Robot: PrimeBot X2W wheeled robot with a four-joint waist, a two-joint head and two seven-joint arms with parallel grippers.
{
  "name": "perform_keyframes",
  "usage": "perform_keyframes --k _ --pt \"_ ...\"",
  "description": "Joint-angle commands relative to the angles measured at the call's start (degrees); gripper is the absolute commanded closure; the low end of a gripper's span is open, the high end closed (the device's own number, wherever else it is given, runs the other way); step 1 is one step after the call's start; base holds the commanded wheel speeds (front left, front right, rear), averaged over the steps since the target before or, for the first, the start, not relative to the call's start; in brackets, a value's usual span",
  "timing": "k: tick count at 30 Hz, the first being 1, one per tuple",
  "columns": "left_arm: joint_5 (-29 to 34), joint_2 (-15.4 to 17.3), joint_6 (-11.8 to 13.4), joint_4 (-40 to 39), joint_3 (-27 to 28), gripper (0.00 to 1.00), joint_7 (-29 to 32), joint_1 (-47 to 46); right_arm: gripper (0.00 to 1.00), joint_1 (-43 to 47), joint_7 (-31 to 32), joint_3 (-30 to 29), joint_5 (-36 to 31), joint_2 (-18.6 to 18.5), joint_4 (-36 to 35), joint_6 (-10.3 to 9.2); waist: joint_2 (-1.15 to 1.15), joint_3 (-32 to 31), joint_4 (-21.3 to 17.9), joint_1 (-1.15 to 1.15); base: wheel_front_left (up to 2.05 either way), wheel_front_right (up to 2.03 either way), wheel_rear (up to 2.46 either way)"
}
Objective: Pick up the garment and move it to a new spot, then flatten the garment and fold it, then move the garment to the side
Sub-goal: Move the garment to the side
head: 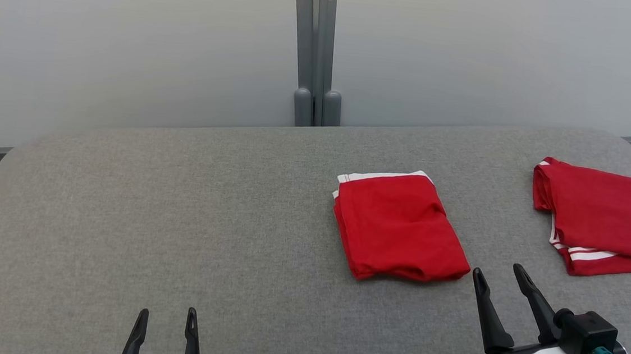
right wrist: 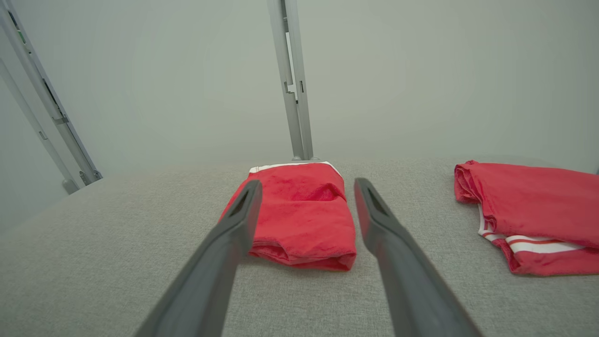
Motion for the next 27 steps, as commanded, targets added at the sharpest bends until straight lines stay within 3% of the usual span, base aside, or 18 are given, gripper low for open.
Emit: perform_keyframes --k 1,27 --pt "0.2 0.1 0.2 0.1 0.2 0.00 0.0 -0.5 0.00 0.3 -0.1 0.1 -0.3 0.0 0.2 -0.06 0.00 0.0 0.0 0.00 0.00 0.00 0.00" --pt "1.5 0.1 0.7 -0.6 -0.8 0.00 0.0 -0.8 0.00 0.7 -0.1 0.1 -0.2 -0.1 0.8 -0.06 0.00 0.5 0.7 0.00 0.00 0.00 0.00"
